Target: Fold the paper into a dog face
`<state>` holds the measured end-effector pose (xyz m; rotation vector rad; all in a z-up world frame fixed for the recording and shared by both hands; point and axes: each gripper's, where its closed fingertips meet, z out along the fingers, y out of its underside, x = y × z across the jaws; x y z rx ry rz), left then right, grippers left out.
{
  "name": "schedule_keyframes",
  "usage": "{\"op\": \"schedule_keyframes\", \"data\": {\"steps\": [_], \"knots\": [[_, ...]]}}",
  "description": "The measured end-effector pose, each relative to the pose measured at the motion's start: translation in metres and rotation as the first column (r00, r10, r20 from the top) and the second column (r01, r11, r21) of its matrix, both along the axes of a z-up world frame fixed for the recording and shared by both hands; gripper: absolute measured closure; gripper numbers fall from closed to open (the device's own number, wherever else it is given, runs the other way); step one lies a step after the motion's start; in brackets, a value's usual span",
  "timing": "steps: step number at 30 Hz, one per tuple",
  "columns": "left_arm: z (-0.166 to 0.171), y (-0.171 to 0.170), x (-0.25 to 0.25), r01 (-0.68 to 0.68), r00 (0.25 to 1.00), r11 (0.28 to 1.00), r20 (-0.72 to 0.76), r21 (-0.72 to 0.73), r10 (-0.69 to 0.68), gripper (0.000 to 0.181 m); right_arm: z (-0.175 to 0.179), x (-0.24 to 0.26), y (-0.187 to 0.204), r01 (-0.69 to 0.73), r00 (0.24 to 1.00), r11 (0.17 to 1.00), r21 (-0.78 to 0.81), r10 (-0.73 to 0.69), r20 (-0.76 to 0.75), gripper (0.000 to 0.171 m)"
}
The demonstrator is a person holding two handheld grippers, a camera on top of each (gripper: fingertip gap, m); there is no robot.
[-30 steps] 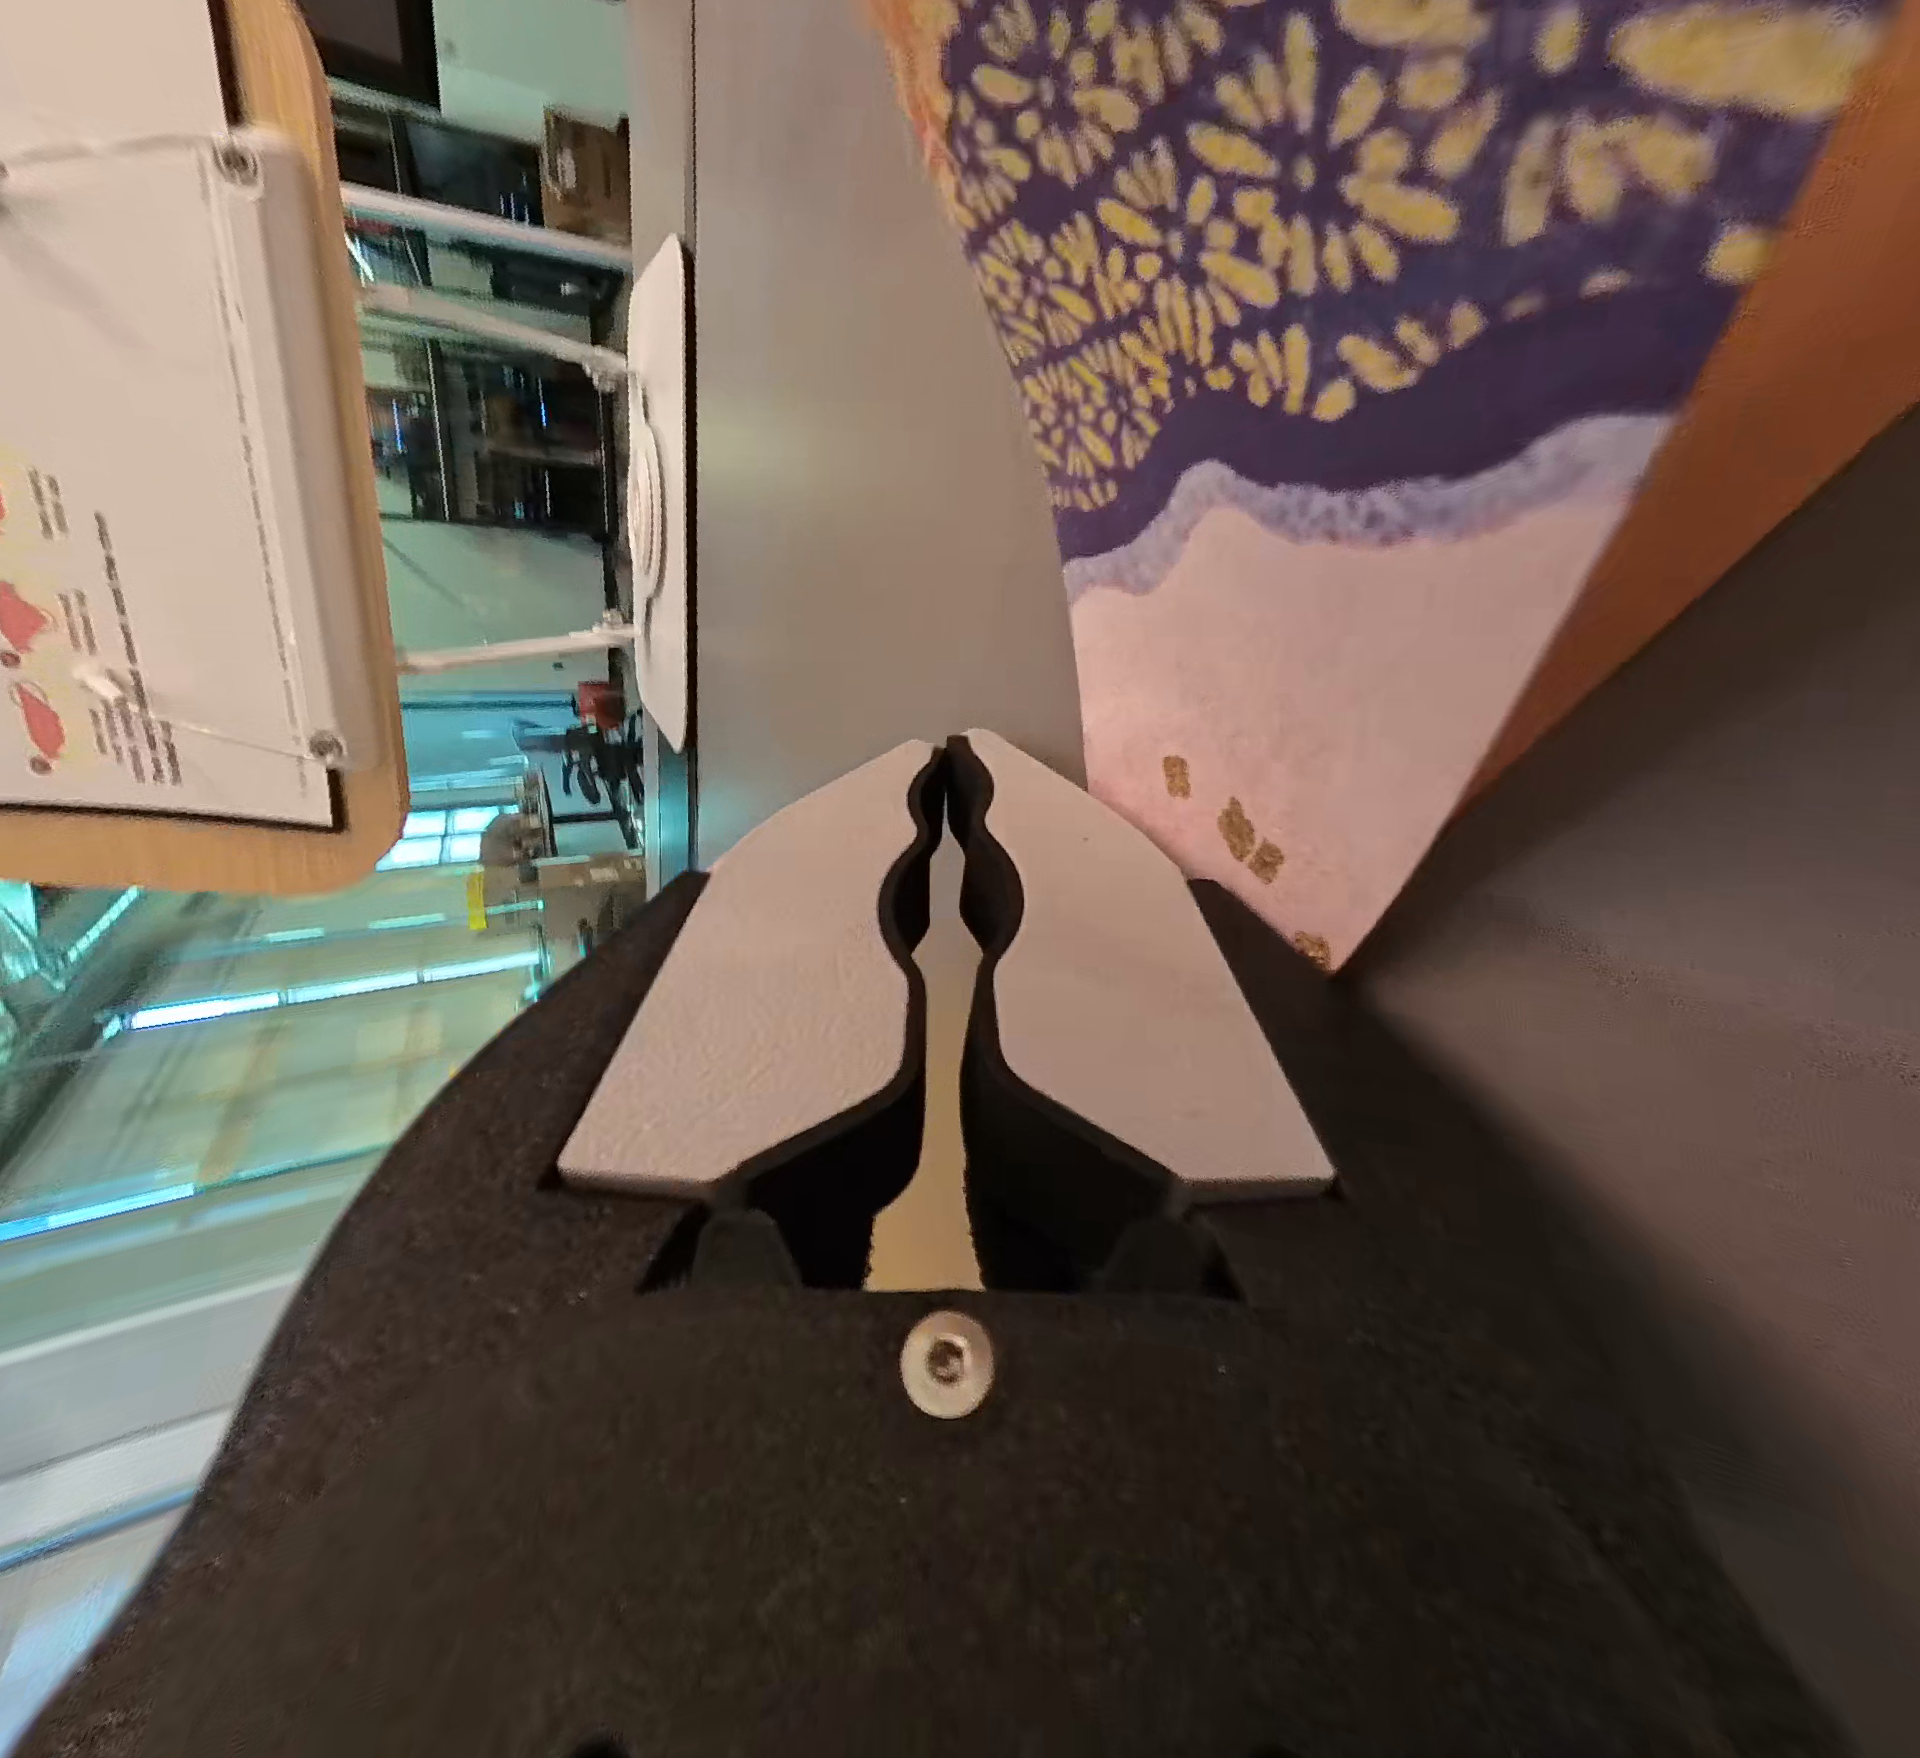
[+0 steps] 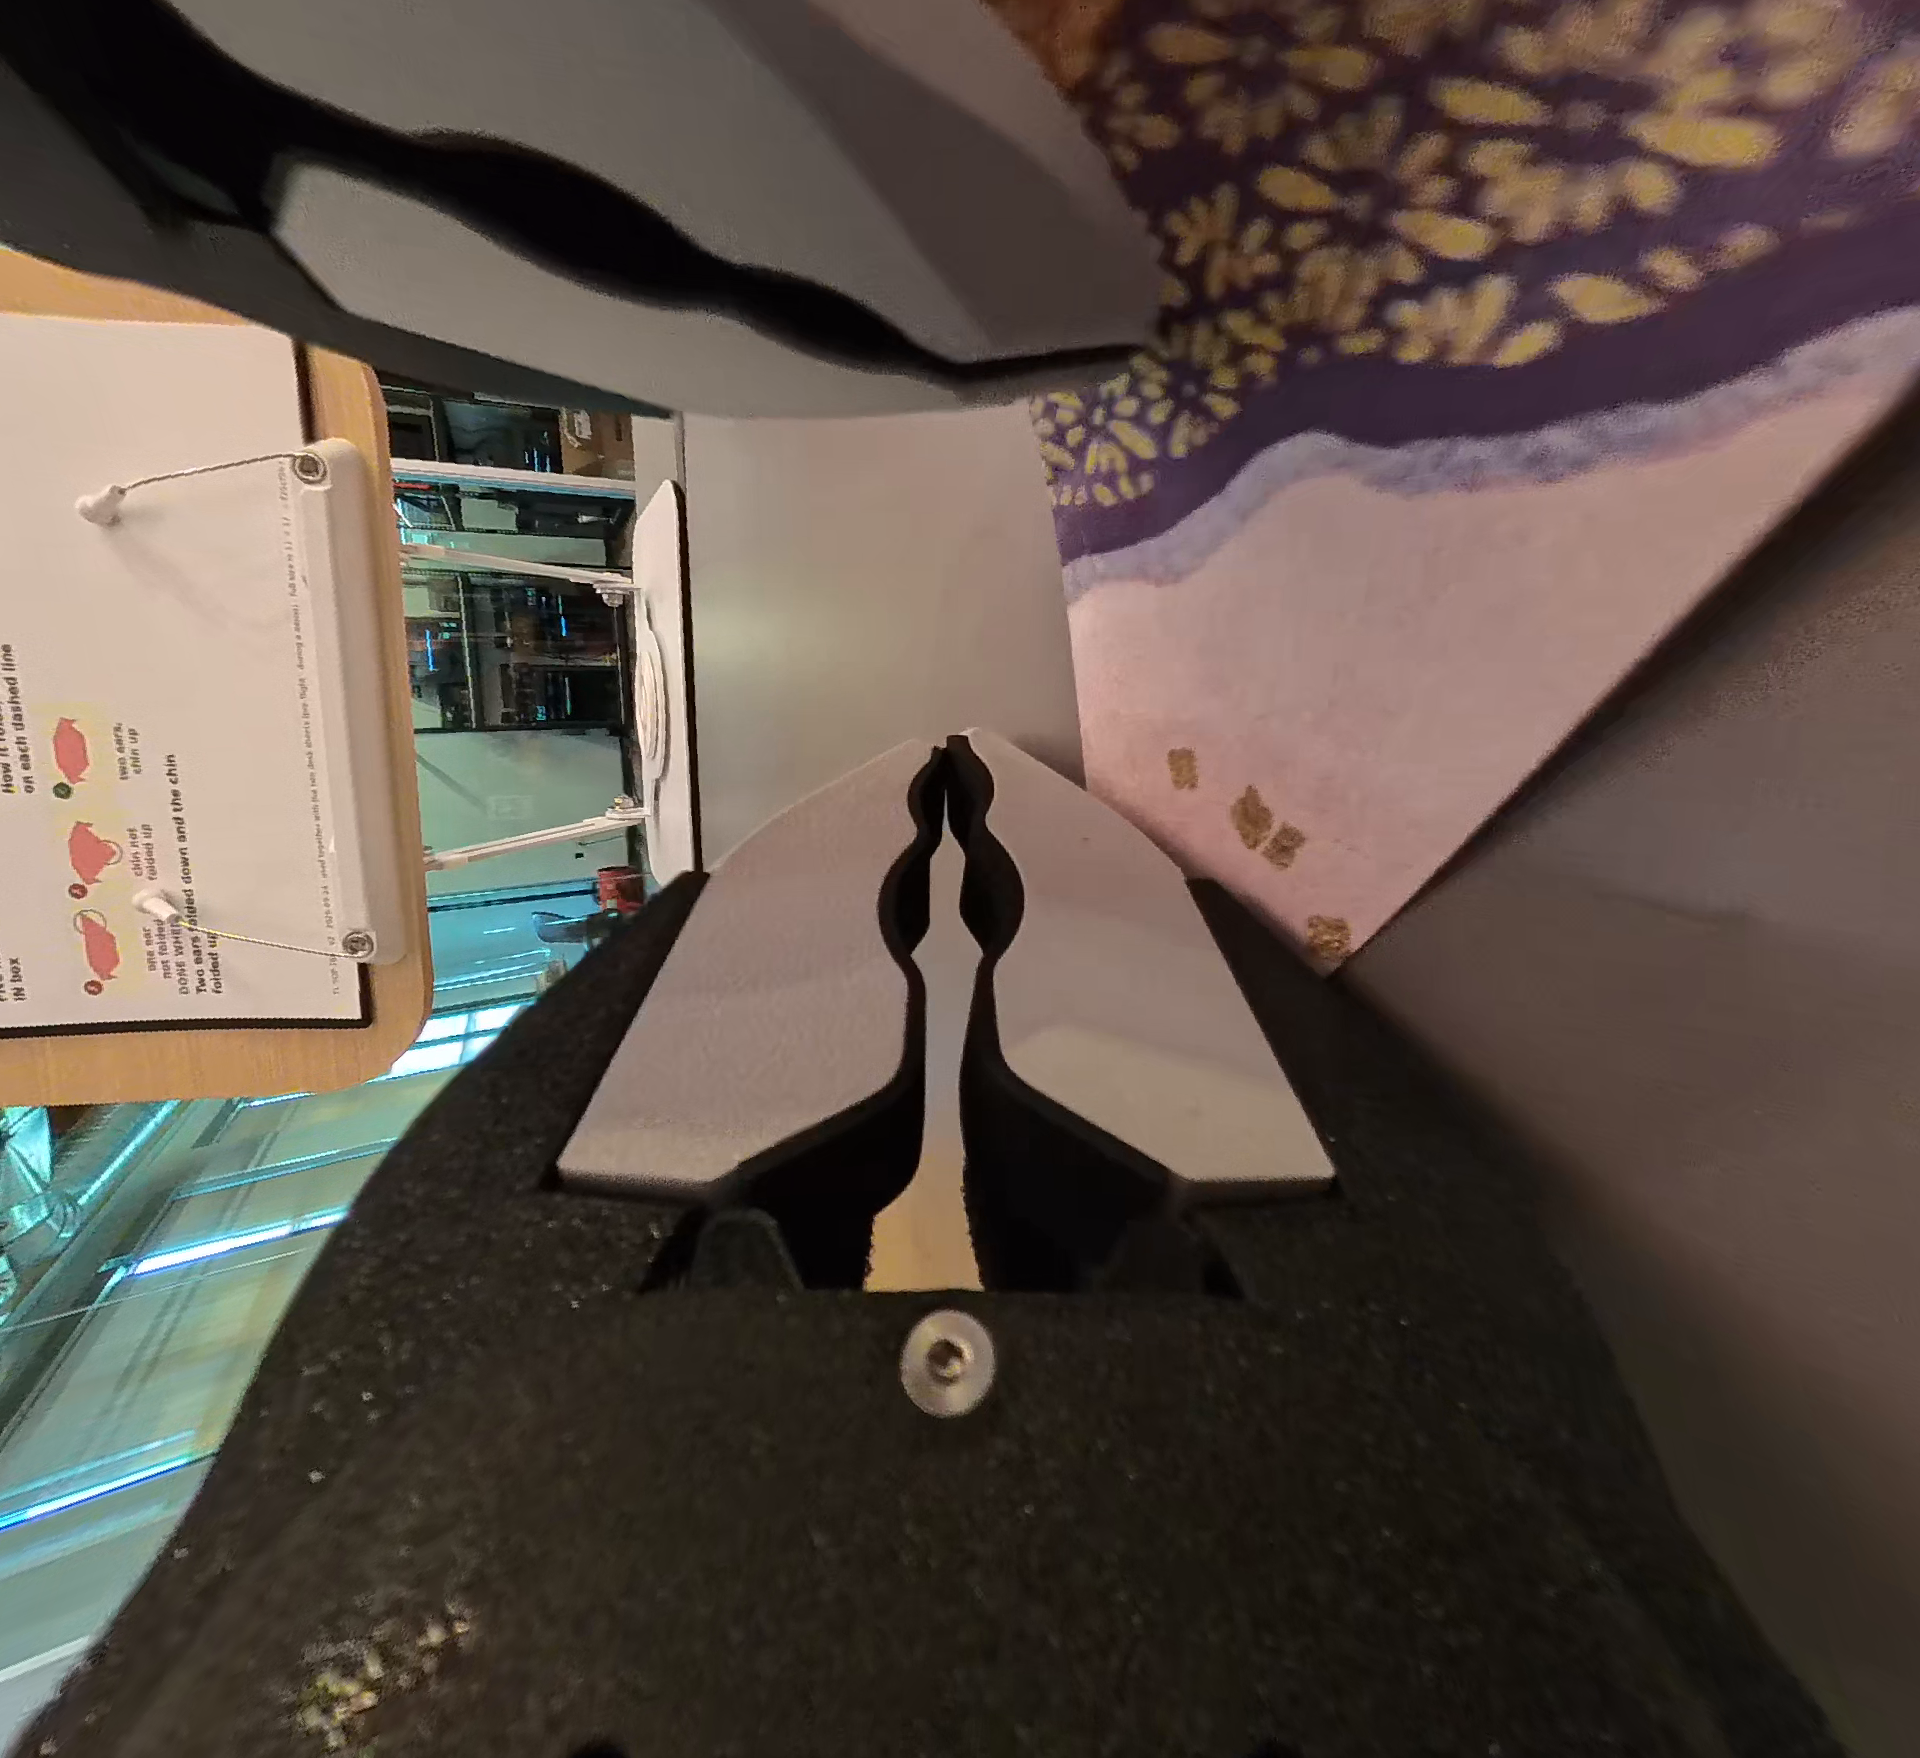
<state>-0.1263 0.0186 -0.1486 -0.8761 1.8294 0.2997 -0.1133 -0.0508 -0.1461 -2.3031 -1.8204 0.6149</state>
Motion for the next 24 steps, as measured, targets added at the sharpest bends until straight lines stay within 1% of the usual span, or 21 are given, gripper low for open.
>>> {"op": "schedule_keyframes", "data": {"steps": [2,3,5,7,12,15,17,19,22,24], "knots": [[0.0,0.0,0.0,0.002,1.0,1.0,-0.001,0.008,-0.002,0.181,0.005,-0.003,-0.004,-0.011,1.0,1.0,0.001,0.011,-0.029,0.17],[0.0,0.0,0.0,0.001,1.0,1.0,0.0,0.006,-0.001,0.181,0.003,-0.004,-0.007,-0.028,0.999,1.0,-0.004,0.027,-0.019,0.17],[0.0,0.001,0.0,-0.002,1.0,1.0,0.003,-0.001,0.002,0.181,-0.006,0.001,-0.01,-0.051,0.998,0.999,0.004,0.05,0.049,0.17],[0.0,0.001,-0.001,-0.005,1.0,1.0,0.004,-0.001,0.005,0.181,-0.014,0.003,-0.012,-0.056,0.995,0.998,-0.008,0.056,0.083,0.17],[0.001,0.004,-0.002,-0.013,1.0,1.0,0.008,0.019,0.013,0.181,-0.015,0.001,-0.008,-0.025,0.998,1.0,-0.006,0.025,0.057,0.169],[0.009,0.008,-0.003,-0.036,0.998,0.998,0.045,0.048,0.033,0.181,-0.014,0.001,-0.008,-0.011,0.999,1.0,-0.021,0.012,0.04,0.169],[0.02,0.004,-0.004,-0.043,0.994,0.999,0.097,0.004,0.043,0.181,-0.014,0.001,-0.008,0.01,1.0,0.999,-0.047,-0.009,0.021,0.17],[0.029,-0.007,-0.006,-0.028,0.99,0.996,0.136,-0.082,0.039,0.181,-0.014,0.0,-0.008,0.036,0.999,0.996,-0.078,-0.035,0.005,0.17],[0.029,-0.04,-0.009,0.032,0.992,0.965,0.123,-0.258,0.0,0.181,-0.013,0.0,-0.008,0.058,0.998,0.993,-0.107,-0.059,-0.011,0.17],[0.025,-0.061,-0.007,0.045,0.994,0.942,0.107,-0.332,-0.009,0.181,-0.013,0.0,-0.007,0.073,0.997,0.989,-0.127,-0.075,-0.015,0.17]]}}
